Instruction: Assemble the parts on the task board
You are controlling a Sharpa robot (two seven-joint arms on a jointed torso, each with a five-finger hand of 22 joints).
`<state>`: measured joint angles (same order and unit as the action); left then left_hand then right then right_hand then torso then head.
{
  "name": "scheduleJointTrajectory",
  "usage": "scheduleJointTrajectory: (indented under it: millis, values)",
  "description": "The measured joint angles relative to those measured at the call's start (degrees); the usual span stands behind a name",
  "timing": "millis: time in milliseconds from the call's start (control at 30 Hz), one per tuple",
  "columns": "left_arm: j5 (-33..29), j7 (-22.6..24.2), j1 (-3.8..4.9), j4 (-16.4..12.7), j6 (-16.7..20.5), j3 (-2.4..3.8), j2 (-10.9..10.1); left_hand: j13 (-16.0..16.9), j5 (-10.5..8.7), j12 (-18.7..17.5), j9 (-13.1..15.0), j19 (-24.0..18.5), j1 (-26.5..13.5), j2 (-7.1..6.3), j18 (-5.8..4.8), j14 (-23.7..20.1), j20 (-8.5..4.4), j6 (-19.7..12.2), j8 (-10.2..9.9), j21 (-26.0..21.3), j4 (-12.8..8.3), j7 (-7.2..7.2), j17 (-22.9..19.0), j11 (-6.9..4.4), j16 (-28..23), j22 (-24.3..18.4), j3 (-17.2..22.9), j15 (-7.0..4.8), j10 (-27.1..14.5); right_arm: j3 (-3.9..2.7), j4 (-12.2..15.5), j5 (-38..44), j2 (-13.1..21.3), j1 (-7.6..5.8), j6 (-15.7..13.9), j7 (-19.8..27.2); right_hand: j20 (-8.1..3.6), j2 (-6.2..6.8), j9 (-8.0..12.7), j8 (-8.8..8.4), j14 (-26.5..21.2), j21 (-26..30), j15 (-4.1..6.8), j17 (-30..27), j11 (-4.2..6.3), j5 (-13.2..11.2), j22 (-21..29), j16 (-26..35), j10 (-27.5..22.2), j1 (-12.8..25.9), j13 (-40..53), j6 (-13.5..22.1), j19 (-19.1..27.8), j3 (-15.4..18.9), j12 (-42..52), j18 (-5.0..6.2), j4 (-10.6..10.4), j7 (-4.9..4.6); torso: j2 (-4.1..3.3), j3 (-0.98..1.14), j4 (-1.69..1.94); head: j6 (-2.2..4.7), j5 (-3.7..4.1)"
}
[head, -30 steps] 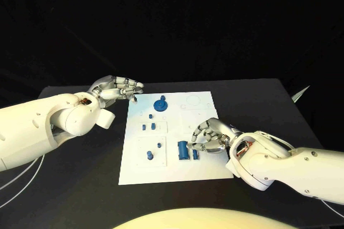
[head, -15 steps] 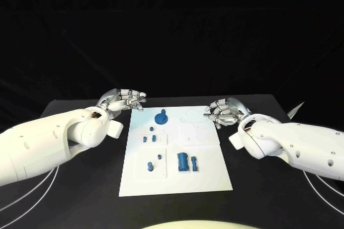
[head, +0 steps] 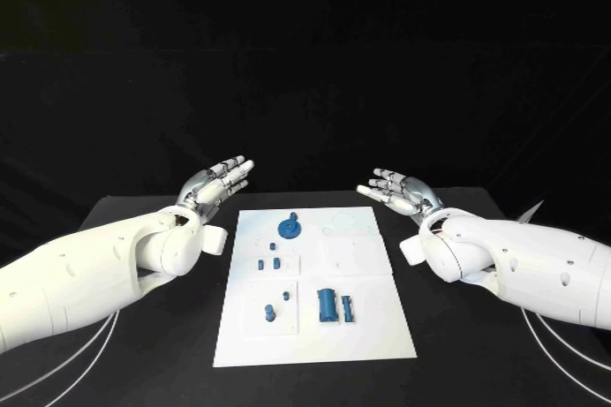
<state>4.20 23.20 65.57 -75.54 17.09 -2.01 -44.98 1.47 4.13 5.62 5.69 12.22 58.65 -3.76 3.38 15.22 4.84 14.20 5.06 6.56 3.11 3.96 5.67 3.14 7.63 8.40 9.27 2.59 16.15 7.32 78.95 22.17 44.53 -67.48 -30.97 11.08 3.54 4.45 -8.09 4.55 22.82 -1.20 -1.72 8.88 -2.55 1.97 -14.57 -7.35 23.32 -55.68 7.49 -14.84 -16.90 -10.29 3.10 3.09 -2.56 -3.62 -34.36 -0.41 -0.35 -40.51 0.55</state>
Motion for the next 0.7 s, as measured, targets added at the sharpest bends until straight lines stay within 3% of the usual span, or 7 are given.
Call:
scheduleJointTrajectory:
  millis: [67,100,133,200,267,467,700]
  values:
    - [0.0,0.0,-0.49,-1.2,0.9,0.16,0.0,-0.4,-1.15,-1.5,-1.6,-3.4,-5.3,1.06,-0.38,-4.2,-1.33,-3.9,-1.4,-1.8,-0.9,-1.08,-1.6,-0.88,-2.1,-2.3,-2.5,-0.7,-4.4,-0.78,1.0,-0.9,0.0,0.77,-0.6,0.5,-0.97,-1.25,2.2,-1.26,-6.3,0.3,0.47,-2.4,0.69,-0.5,4.0,2.0,-6.4,10.9,-2.1,4.1,4.6,2.8,-0.9,-0.05,0.7,0.99,0.26,0.01,0.03,0.65,-0.08]
    - [-0.1,0.1,-0.73,-1.8,1.5,0.25,0.0,-0.6,-1.71,-2.3,-2.3,-5.0,-13.1,1.57,-1.26,-6.3,-2.03,-5.9,-2.1,-2.7,-1.3,-1.62,-2.3,-1.3,-3.1,-3.5,-3.8,-1.08,-6.7,-1.21,1.6,-1.4,0.0,1.16,-0.9,0.8,-1.35,-1.71,3.1,-1.73,-8.7,0.4,0.66,-3.4,0.95,-0.7,5.6,2.8,-8.9,17.1,-2.9,5.7,6.5,3.9,-1.2,-0.7,1.0,1.38,0.51,0.04,0.05,1.26,-0.13]
    - [-0.2,0.1,-1.0,-2.5,2.1,0.36,0.1,-0.7,-2.05,-2.8,-2.9,-6.2,-19.7,1.91,-1.27,-7.7,-2.44,-7.2,-2.6,-3.3,-1.6,-2.01,-2.9,-1.59,-3.8,-4.3,-4.7,-1.31,-8.1,-1.67,2.3,-2.1,0.0,1.58,-1.3,1.2,-1.79,-2.25,4.1,-2.28,-11.5,0.4,0.87,-4.5,1.28,-0.9,7.4,3.7,-11.8,24.5,-3.8,7.5,8.5,5.2,-1.6,-1.38,1.3,1.83,0.7,0.08,0.09,1.72,-0.18]
    - [-0.4,0.4,-1.65,-4.2,4.1,0.63,0.1,-0.9,-2.65,-3.6,-3.6,-7.8,-30.1,2.43,-1.27,-9.7,-3.07,-9.1,-3.2,-4.2,-2.0,-2.57,-3.6,-2.01,-4.9,-5.4,-5.9,-1.68,-10.4,-2.91,3.9,-4.1,0.0,2.69,-2.4,2.7,-2.28,-2.87,5.2,-2.93,-14.7,0.7,1.11,-5.7,1.63,-1.2,9.4,4.7,-15.0,33.1,-4.8,9.5,10.9,6.6,-1.9,-1.41,1.6,2.33,1.2,0.14,0.13,2.85,-0.29]
    - [-0.7,0.7,-2.31,-6.0,6.3,0.91,0.1,-1.1,-3.02,-4.1,-4.2,-9.0,-37.6,2.79,-2.18,-11.2,-3.6,-10.5,-3.8,-4.8,-2.3,-2.94,-4.2,-2.31,-5.6,-6.2,-6.8,-1.92,-11.9,-3.98,5.5,-6.2,0.1,3.77,-3.6,4.4,-2.65,-3.33,6.0,-3.37,-17.0,0.7,1.26,-6.6,1.91,-1.2,10.9,5.5,-17.4,39.4,-5.6,11.0,12.5,7.7,-2.2,-1.41,1.9,2.68,1.67,0.22,0.2,3.79,-0.36]
    - [-1.9,2.3,-4.33,-11.3,14.7,1.57,0.2,-1.3,-3.47,-5.0,-5.1,-10.8,-51.1,3.42,-2.18,-13.6,-4.44,-12.8,-4.3,-5.7,-2.8,-3.65,-5.1,-2.91,-6.8,-7.6,-8.1,-2.35,-14.5,-6.47,9.4,-13.7,0.1,6.33,-7.8,10.4,-3.3,-4.06,7.3,-3.81,-20.7,0.9,1.55,-8.1,2.33,-1.5,13.2,6.6,-21.2,49.8,-6.8,13.4,15.2,9.1,-2.6,-2.3,2.4,3.28,2.75,0.37,0.31,5.74,-0.54]
    - [-3.0,3.9,-5.34,-13.9,21.7,1.89,0.2,-1.4,-3.72,-5.3,-5.5,-11.5,-56.0,3.7,-2.18,-14.4,-4.73,-13.4,-4.6,-6.0,-3.0,-3.87,-5.5,-3.14,-7.1,-8.1,-8.6,-2.57,-15.3,-7.26,10.8,-19.0,0.1,7.28,-10.9,14.7,-3.49,-4.4,7.9,-4.35,-22.4,0.9,1.72,-8.7,2.59,-1.7,14.3,7.2,-22.9,55.0,-7.3,14.5,16.6,10.0,-2.9,-2.29,2.6,3.57,3.09,0.4,0.34,6.1,-0.55]
